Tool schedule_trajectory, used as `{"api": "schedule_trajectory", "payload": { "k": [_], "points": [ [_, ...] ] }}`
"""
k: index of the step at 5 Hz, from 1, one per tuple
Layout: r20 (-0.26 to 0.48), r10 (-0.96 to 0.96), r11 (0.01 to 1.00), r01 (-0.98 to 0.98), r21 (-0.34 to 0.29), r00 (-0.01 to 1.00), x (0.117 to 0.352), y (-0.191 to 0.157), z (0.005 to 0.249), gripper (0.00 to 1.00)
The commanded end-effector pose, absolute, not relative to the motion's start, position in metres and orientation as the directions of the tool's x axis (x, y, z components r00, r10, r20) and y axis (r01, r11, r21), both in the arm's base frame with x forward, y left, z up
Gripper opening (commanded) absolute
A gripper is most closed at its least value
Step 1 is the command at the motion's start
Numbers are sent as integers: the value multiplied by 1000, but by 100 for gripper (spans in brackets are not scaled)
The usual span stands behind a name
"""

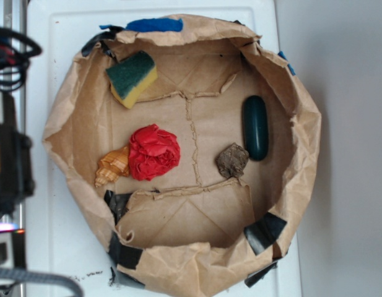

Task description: Grab the green sponge.

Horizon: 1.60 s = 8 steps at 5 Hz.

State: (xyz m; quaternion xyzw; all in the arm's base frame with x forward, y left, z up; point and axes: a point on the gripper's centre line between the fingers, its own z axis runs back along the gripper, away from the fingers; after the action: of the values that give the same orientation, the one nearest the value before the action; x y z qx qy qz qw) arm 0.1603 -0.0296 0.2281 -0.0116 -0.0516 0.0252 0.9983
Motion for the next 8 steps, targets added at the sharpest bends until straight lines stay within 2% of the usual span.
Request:
{"api": "schedule_trajectory", "payload": {
  "k": [1,2,3,5,8],
  "points": [
    [127,111,994,-110,-16,986,206,-19,225,100],
    [109,185,983,-185,-13,977,218,-12,218,100],
    [111,359,933,-360,-7,927,229,1,209,100],
    [16,324,946,-324,13,946,239,9,192,100],
    [16,324,946,-324,13,946,239,9,192,100]
  ]
}}
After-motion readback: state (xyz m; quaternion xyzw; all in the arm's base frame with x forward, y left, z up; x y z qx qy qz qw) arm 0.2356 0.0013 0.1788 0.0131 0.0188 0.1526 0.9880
